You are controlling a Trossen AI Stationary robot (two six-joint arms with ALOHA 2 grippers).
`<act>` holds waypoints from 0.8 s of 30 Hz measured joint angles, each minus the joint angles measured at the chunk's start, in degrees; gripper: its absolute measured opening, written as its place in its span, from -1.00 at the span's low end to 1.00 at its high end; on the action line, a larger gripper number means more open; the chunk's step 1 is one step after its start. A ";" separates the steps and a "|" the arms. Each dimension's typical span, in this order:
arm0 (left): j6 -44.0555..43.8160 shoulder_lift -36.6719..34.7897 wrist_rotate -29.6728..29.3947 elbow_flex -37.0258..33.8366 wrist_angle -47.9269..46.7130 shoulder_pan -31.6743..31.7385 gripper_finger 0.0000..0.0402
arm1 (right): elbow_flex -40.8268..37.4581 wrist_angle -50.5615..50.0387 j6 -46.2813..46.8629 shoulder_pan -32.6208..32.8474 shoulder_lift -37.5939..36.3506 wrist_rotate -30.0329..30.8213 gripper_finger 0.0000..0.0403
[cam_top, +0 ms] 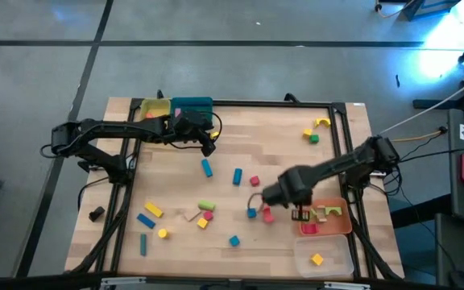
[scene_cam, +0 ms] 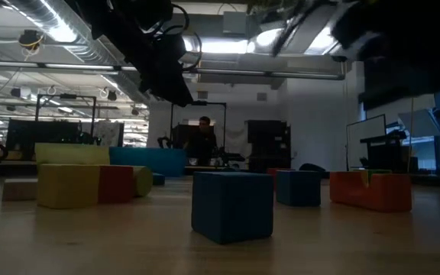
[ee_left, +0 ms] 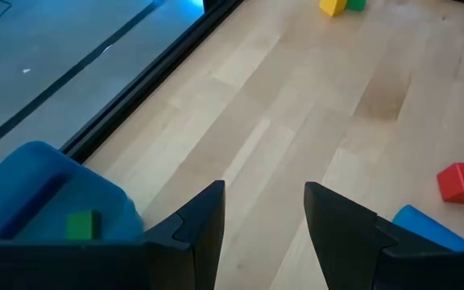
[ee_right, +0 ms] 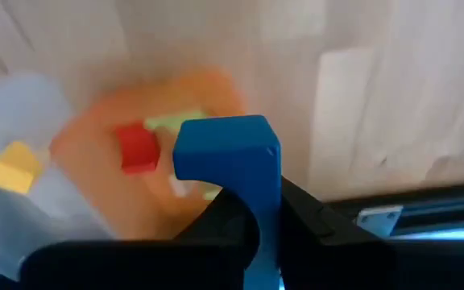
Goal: Sort blocks by size
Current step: Put the blue arch block into the orange bin, then put the blue rectangular block into the blue bin
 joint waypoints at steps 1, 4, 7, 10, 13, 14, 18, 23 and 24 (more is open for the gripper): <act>-0.36 0.00 0.00 0.00 0.00 0.00 -0.23 | -0.52 -0.23 0.89 1.45 0.00 -0.51 -0.76; -2.30 0.00 0.00 0.00 0.01 0.00 -0.23 | -2.45 -0.95 3.00 5.66 -0.02 -1.71 -0.75; -2.77 0.00 0.01 0.00 -0.02 0.00 -0.23 | -4.54 -0.89 3.45 8.98 -0.02 -1.74 -0.80; -3.03 0.00 0.27 0.00 -0.02 -0.20 -0.23 | -6.04 -0.87 3.56 11.20 -0.02 -1.72 -0.78; -1.51 0.00 2.46 0.00 -0.29 -0.97 -0.23 | -6.70 -0.88 3.57 12.48 -0.02 -1.48 -0.68; 0.34 0.00 4.01 0.00 -0.73 -1.34 -0.23 | -6.91 -0.88 3.56 12.77 -0.02 -1.14 -0.63; 7.96 0.02 9.41 0.00 -2.82 -3.15 -0.23 | -7.07 -0.89 3.60 13.05 -0.02 1.41 -0.47; 18.89 0.35 12.05 0.02 -4.64 -5.34 -0.23 | -7.07 -0.86 3.54 13.03 -0.02 5.58 -0.30; 21.14 0.52 12.65 0.02 -4.85 -5.70 -0.23 | -7.07 -0.86 3.31 13.02 -0.02 6.19 -0.28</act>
